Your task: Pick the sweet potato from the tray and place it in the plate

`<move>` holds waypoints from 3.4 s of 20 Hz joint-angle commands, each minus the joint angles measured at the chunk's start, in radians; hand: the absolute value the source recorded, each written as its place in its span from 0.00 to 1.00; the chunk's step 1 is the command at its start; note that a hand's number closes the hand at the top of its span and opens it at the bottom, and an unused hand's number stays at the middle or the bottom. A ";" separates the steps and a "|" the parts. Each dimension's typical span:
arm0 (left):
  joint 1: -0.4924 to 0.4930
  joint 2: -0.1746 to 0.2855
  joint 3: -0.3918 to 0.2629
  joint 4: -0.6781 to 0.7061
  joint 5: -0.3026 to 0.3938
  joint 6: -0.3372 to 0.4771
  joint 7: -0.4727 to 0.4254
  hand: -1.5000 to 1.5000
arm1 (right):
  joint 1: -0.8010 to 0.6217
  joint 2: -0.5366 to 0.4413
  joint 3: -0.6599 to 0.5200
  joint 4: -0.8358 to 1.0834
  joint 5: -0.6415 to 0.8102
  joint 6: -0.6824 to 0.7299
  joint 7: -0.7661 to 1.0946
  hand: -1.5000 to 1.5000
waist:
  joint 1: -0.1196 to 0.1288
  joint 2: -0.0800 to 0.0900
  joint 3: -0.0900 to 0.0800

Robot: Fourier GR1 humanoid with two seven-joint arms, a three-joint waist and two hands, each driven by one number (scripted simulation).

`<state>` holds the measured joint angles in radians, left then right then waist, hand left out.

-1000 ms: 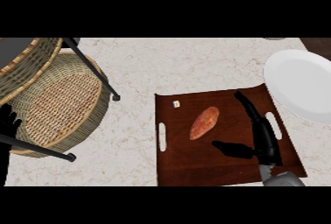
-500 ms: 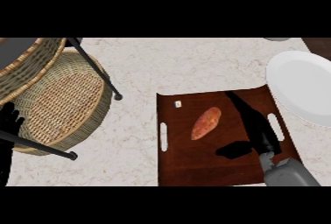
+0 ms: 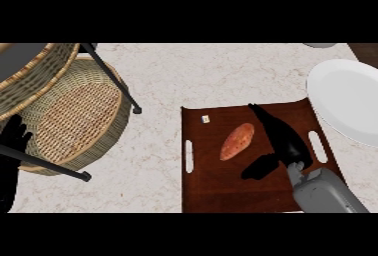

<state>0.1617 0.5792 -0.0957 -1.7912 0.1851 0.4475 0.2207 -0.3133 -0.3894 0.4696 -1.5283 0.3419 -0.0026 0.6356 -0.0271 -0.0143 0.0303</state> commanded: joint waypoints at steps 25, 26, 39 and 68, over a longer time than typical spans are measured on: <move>-0.077 -0.157 -0.080 0.107 0.002 -0.098 0.046 0.50 | -0.079 0.056 0.036 0.157 0.052 0.065 -0.038 1.00 | -0.010 0.029 -0.032; -0.070 -0.185 -0.119 0.064 -0.026 -0.065 0.075 0.50 | -0.082 0.071 0.047 0.152 0.066 0.054 -0.023 1.00 | -0.011 0.026 -0.031; -0.019 -0.195 -0.075 0.055 -0.034 -0.106 0.059 0.50 | -0.115 -0.111 -0.013 0.231 0.118 0.049 -0.314 1.00 | -0.007 0.030 -0.030; -0.056 -0.249 -0.051 0.062 -0.098 -0.157 0.091 0.50 | -0.212 -0.343 -0.454 0.414 0.124 -0.242 -0.460 1.00 | -0.012 0.033 -0.030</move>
<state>0.1593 0.4433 0.0103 -1.8154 0.0587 0.3263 0.2771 -0.5265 -0.7092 0.0510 -1.1803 0.4767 -0.2477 0.1982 -0.0261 -0.0094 0.0319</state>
